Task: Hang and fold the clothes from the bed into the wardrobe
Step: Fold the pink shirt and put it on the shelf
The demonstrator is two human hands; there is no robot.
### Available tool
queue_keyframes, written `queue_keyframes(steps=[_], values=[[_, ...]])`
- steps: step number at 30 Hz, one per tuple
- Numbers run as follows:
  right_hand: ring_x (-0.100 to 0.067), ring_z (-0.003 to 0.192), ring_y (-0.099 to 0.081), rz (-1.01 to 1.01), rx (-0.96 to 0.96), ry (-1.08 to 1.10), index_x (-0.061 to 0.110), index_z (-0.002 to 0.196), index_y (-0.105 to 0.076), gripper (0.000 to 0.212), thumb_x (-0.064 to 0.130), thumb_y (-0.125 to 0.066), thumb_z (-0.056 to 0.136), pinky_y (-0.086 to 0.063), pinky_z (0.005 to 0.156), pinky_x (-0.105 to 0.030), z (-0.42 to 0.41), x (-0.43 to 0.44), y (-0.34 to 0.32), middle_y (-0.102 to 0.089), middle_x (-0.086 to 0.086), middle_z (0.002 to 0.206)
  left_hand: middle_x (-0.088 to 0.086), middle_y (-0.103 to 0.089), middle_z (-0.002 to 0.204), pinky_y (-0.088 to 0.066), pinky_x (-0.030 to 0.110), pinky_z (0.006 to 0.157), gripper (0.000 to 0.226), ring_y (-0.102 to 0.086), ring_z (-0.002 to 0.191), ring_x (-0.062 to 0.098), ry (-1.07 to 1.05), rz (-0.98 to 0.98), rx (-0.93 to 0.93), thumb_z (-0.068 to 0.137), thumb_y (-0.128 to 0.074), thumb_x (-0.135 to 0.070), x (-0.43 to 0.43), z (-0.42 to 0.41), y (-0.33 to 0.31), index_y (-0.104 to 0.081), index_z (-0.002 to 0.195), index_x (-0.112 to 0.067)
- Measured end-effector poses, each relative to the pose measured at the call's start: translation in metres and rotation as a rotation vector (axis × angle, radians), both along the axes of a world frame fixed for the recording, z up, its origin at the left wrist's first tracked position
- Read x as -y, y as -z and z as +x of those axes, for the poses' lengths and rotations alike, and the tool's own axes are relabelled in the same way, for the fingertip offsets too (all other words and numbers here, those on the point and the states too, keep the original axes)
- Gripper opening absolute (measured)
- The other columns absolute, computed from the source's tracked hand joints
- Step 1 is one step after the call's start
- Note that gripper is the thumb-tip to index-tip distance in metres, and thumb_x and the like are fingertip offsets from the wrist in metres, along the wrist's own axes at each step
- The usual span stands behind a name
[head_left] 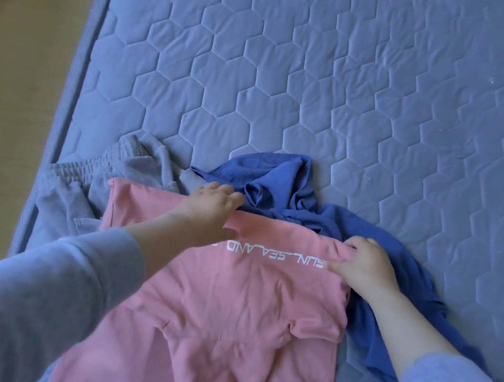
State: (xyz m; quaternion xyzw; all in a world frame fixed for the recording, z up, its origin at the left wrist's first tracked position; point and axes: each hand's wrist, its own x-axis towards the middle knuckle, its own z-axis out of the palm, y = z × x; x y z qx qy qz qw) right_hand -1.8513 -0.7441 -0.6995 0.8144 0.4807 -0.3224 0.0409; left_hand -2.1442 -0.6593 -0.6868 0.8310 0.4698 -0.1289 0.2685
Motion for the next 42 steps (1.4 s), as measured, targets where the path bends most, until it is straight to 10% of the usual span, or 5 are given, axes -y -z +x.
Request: queue_keyframes(steps=[7,13,21,35,42], values=[[-0.026,0.094,-0.065,0.196,-0.16,0.618,0.013,0.105,-0.062,0.035,0.022,-0.079,0.076,-0.043,0.078,-0.032,0.005,0.075,0.004,-0.065,0.001,0.085,0.007,-0.048,0.127,-0.041,0.041,0.098,0.054,-0.044,0.118,0.028,0.106,-0.064,0.108,0.088,-0.065,-0.042,0.011,0.088,-0.009,-0.048,0.132,-0.014],[-0.022,0.077,-0.057,0.104,-0.276,0.72,0.022,0.068,-0.05,0.036,0.052,-0.067,0.077,-0.04,0.063,-0.03,-0.024,0.147,0.018,-0.056,0.006,0.065,0.013,-0.048,0.13,-0.04,0.042,0.096,0.048,-0.048,0.119,0.032,0.203,-0.059,0.075,0.092,-0.061,-0.033,0.019,0.168,-0.006,-0.048,0.131,-0.008],[-0.02,0.076,-0.059,0.103,-0.529,0.951,0.017,0.071,-0.065,0.03,0.042,-0.066,0.087,-0.044,0.066,-0.023,-0.024,0.139,0.039,-0.064,0.001,0.07,0.012,-0.053,0.124,-0.046,0.044,0.094,0.046,-0.056,0.112,0.032,0.268,0.038,-0.128,0.089,-0.059,-0.036,0.032,0.218,0.018,-0.054,0.127,-0.012],[-0.02,0.078,-0.052,0.247,-0.46,0.556,0.019,0.096,-0.041,0.014,0.023,-0.054,0.094,-0.034,0.066,-0.027,-0.042,0.161,-0.012,-0.055,0.0,0.083,0.003,-0.056,0.099,-0.041,0.032,0.073,0.025,-0.054,0.085,0.021,0.366,0.046,-0.093,0.097,-0.048,-0.033,0.019,0.202,-0.044,-0.064,0.098,-0.014],[0.003,0.069,-0.057,0.427,-0.419,0.406,0.028,0.09,-0.047,0.014,0.023,-0.06,0.087,-0.041,0.059,-0.009,-0.083,0.15,-0.054,-0.057,0.012,0.074,0.015,-0.057,0.094,-0.048,0.03,0.066,0.01,-0.06,0.078,0.029,-0.001,-0.107,0.215,0.091,-0.054,-0.017,0.013,0.13,-0.075,-0.056,0.091,-0.007]])
